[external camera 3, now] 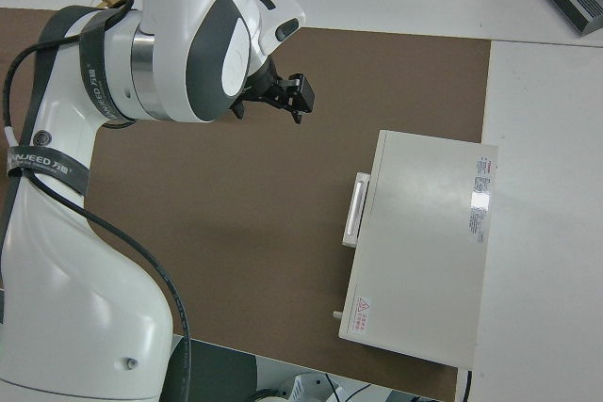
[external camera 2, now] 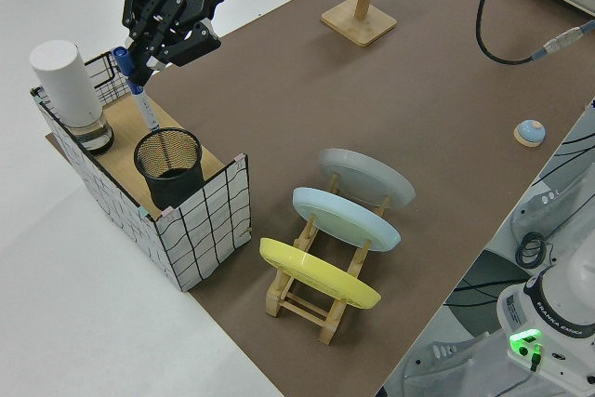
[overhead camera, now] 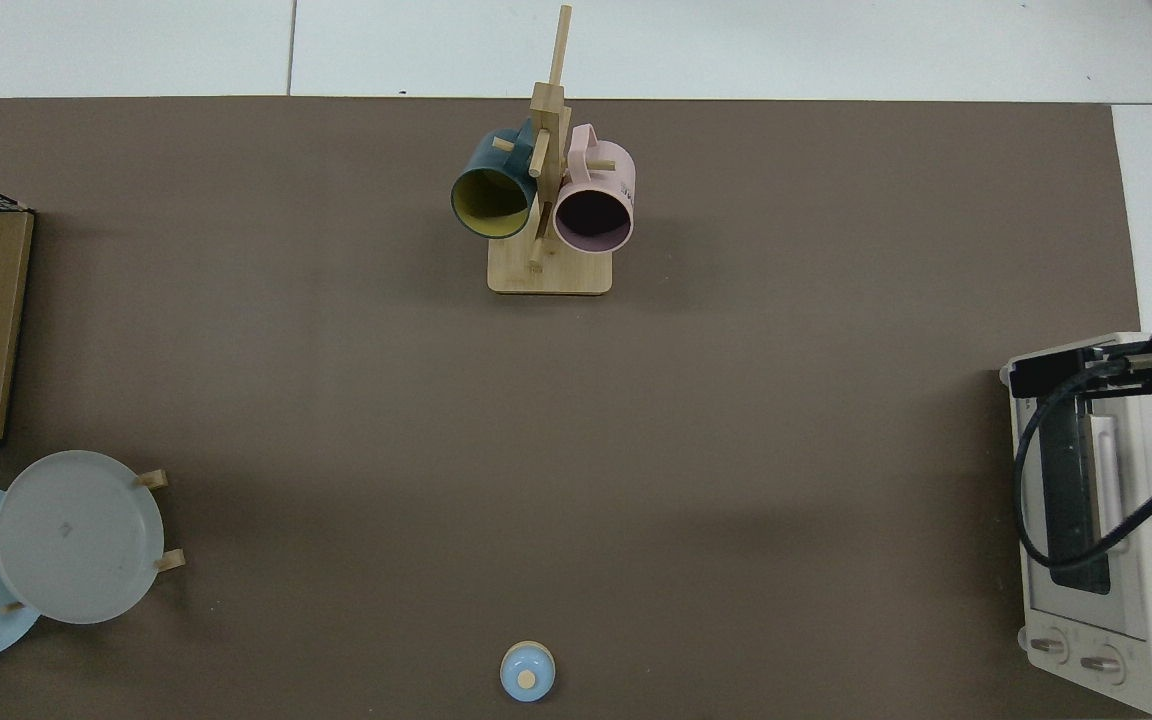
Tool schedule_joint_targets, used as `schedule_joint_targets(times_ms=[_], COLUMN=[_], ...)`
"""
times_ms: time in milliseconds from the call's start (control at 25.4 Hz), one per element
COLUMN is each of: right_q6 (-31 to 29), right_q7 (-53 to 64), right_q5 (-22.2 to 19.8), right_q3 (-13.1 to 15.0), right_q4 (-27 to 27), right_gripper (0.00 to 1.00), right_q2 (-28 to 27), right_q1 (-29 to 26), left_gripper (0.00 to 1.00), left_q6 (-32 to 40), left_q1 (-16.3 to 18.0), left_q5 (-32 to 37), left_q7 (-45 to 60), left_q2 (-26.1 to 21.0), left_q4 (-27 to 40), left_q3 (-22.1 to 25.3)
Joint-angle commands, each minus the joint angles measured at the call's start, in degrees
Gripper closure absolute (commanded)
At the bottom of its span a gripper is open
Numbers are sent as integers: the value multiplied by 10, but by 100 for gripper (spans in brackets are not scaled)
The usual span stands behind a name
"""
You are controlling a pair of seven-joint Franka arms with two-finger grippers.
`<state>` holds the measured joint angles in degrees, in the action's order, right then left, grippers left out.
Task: Put markers into pen holder
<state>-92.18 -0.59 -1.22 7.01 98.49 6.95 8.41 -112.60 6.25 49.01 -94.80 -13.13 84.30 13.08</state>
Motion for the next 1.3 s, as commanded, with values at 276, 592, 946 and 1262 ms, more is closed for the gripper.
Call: schedule_joint_targets(times_ms=[276, 592, 946, 1262], right_q6=[11, 16, 19, 13], right_q7=[11, 11, 8, 7], right_q5=[-11, -11, -3, 1], right_q3=[-7, -7, -5, -6], right_q4=[-1, 3, 15, 14], right_gripper=[0, 0, 0, 0], right_q2=[3, 8, 19, 19], right_q1=[-8, -8, -12, -8], left_gripper=[99, 0, 0, 0], left_q6=[86, 142, 226, 224], left_q1=[-48, -72, -120, -105], left_q5=[87, 86, 2, -168], left_q7=[132, 134, 204, 353], left_q2=[-39, -37, -29, -27], left_q4=[13, 10, 8, 13], left_q3=[-2, -6, -8, -4])
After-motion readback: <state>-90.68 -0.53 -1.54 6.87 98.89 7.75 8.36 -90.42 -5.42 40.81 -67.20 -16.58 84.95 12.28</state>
